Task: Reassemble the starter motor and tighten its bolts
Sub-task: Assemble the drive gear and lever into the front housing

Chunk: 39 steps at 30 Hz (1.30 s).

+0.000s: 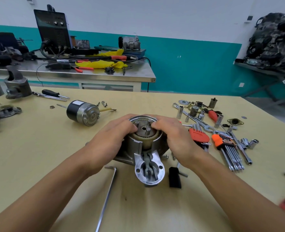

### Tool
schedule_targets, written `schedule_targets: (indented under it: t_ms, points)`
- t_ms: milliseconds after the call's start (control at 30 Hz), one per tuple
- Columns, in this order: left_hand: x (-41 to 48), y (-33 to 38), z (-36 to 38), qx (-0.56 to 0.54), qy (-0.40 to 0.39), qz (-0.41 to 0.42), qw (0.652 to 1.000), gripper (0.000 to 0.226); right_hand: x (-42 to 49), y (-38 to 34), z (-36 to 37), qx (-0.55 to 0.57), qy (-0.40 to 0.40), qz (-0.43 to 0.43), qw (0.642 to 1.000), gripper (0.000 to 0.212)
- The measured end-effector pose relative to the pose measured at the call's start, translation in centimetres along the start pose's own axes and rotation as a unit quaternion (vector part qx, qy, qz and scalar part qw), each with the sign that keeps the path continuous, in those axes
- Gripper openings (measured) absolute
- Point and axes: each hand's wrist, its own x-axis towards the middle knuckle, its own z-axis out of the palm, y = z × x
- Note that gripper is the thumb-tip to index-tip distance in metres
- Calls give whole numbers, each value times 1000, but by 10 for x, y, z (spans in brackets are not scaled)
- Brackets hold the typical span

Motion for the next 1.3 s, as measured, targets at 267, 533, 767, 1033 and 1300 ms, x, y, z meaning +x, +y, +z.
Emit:
schedule_targets:
  t_ms: [267,533,767,1033,1300]
  points:
    - [1,-3,0,-22,42,24,999,32,-1,0,-5,19,-42,4,999,37]
    - [3,-1,-5,-28,26,-1,999,32,-1,-4,-11,23,-86,33,996,39]
    - [0,4,0,-46,44,-23,998,29,-4,-6,-8,-29,-69,16,997,31]
    - [-5,10,5,-74,86,-82,990,26,-13,-17,-8,-269,-31,-112,956,51]
    - [-9,15,2,-76,48,-107,990,21,-12,-15,-12,-185,-98,-130,969,71]
